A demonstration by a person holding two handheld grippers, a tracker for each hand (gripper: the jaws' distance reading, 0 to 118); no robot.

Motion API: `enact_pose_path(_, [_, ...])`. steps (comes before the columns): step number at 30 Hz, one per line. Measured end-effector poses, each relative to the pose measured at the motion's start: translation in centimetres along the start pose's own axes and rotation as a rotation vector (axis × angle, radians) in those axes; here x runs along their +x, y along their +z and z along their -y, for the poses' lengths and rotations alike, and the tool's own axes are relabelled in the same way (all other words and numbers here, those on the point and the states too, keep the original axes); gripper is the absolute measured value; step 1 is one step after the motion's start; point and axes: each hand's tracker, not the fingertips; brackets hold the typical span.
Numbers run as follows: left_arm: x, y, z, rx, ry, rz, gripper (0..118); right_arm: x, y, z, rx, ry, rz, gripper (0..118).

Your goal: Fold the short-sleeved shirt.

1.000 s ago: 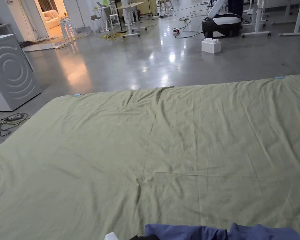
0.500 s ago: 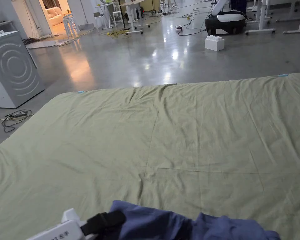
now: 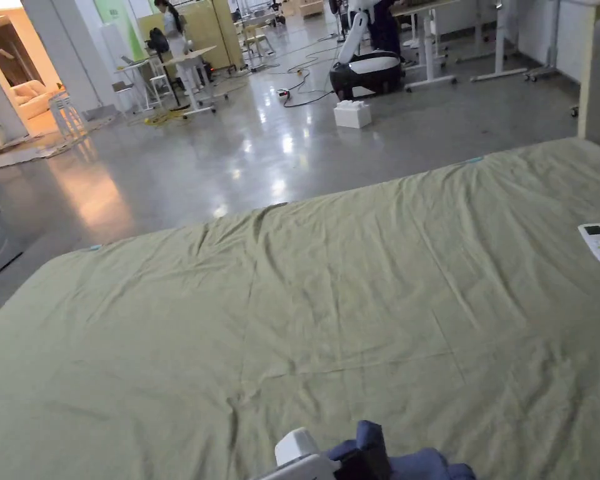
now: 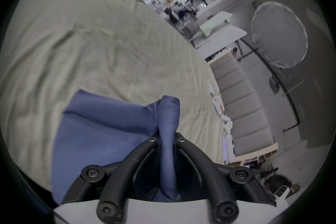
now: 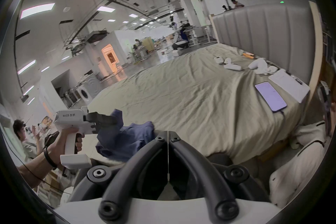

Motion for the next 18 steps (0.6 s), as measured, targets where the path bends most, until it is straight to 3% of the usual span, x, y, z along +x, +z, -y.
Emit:
enact_pose_path(2, [1.0, -2.2, 0.7, -0.041, -0.058, 0.011, 12, 0.1, 0.2, 0.0, -0.014, 0.037, 0.037, 1])
enact_pose_path(4, [2.6, -3.4, 1.3, -0.066, -0.118, -0.072, 13, 0.2, 0.1, 0.2, -0.023, 0.046, 0.045, 1])
enact_pose_path(5, [2.7, -4.1, 1.4, -0.081, -0.158, -0.09, 21, 0.3, 0.0, 0.3, -0.028, 0.047, 0.045, 1])
enact_pose_path(8, [3.8, -2.9, 1.1, -0.118, -0.18, -0.007, 75, 1.2, -0.3, 0.7, -0.043, 0.023, 0.026, 1])
enact_pose_path(10, [4.0, -0.4, 0.5, -0.036, -0.195, 0.067, 77, 1.6, -0.5, 1.2, -0.043, 0.013, 0.014, 1])
enact_pose_path(13, [4.0, 3.2, -0.1, 0.053, -0.188, 0.053, 70, 2.2, -0.9, 1.4, -0.055, -0.006, -0.007, 1])
enact_pose_path(16, [3.3, 2.1, 0.6, 0.004, -0.155, 0.045, 8, 2.2, -0.6, 1.2, -0.053, -0.017, 0.004, 1])
enact_pose_path(18, [2.4, -0.4, 1.8, -0.049, -0.109, 0.059, 6, 2.4, -0.2, 1.3, -0.053, -0.029, 0.009, 1])
